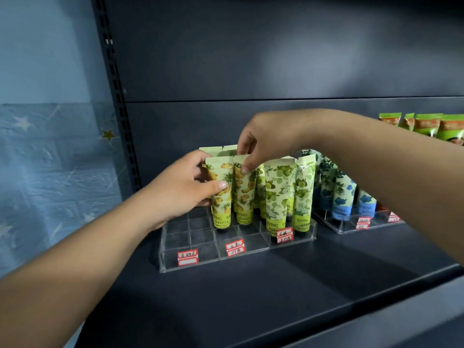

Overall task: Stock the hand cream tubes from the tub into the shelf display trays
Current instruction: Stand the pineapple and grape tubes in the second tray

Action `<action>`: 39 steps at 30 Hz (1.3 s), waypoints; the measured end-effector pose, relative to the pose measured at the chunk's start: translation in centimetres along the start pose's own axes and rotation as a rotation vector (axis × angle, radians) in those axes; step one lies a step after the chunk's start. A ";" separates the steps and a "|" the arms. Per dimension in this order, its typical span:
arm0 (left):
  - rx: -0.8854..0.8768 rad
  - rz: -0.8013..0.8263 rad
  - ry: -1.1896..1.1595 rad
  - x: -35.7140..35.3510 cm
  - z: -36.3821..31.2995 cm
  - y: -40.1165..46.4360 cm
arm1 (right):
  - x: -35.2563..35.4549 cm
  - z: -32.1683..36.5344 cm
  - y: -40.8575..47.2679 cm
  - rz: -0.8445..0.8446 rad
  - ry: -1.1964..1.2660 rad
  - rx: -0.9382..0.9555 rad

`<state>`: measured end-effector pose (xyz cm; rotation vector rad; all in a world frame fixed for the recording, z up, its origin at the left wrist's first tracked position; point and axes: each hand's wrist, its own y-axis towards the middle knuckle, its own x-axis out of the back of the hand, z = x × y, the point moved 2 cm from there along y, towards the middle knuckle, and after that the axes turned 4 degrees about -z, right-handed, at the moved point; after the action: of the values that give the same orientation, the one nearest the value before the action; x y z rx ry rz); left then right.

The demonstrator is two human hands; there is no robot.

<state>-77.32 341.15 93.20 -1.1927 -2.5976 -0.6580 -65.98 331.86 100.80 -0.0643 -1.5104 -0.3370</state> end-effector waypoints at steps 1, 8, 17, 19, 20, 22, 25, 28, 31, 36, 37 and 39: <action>-0.005 -0.003 0.004 0.1 0.0 0.0 | 0.1 0.0 -0.1 0.010 0.000 0.003; -0.033 -0.080 -0.035 0.2 0.3 0.2 | 0.1 0.0 0.2 0.028 -0.024 -0.021; -0.038 -0.071 0.000 0.2 0.1 0.1 | 0.6 0.1 0.4 0.060 -0.025 -0.036; -0.040 -0.078 0.037 0.3 0.0 0.1 | 0.7 0.1 0.5 0.064 -0.034 -0.038; -0.039 -0.083 0.055 0.3 0.0 0.2 | 0.7 0.0 0.6 0.070 -0.037 -0.041; -0.034 -0.090 0.068 0.4 0.1 0.2 | 0.6 -0.1 0.8 0.076 -0.041 -0.043; -0.023 -0.090 0.073 0.6 0.1 0.2 | 0.9 -0.3 0.8 0.071 -0.030 -0.048; -0.028 -0.104 0.054 0.9 0.2 0.1 | 1.2 -0.3 0.8 0.073 -0.009 -0.045; -0.044 -0.128 0.043 1.5 0.0 -0.3 | 1.6 -0.3 0.4 0.064 0.002 -0.047; -0.148 -0.238 0.164 3.1 -0.6 -1.2 | 2.9 0.5 -1.3 -0.101 0.006 -0.060; -0.205 -0.274 0.234 3.4 -1.1 -1.5 | 3.1 0.9 -1.8 -0.170 0.016 -0.057; -0.339 -0.339 0.413 3.9 -2.1 -2.1 | 3.0 1.4 -2.9 -0.320 -0.015 -0.051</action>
<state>-81.47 341.51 95.79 -0.5943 -2.4000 -1.2999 -68.04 328.94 103.42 0.1366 -1.5270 -0.6326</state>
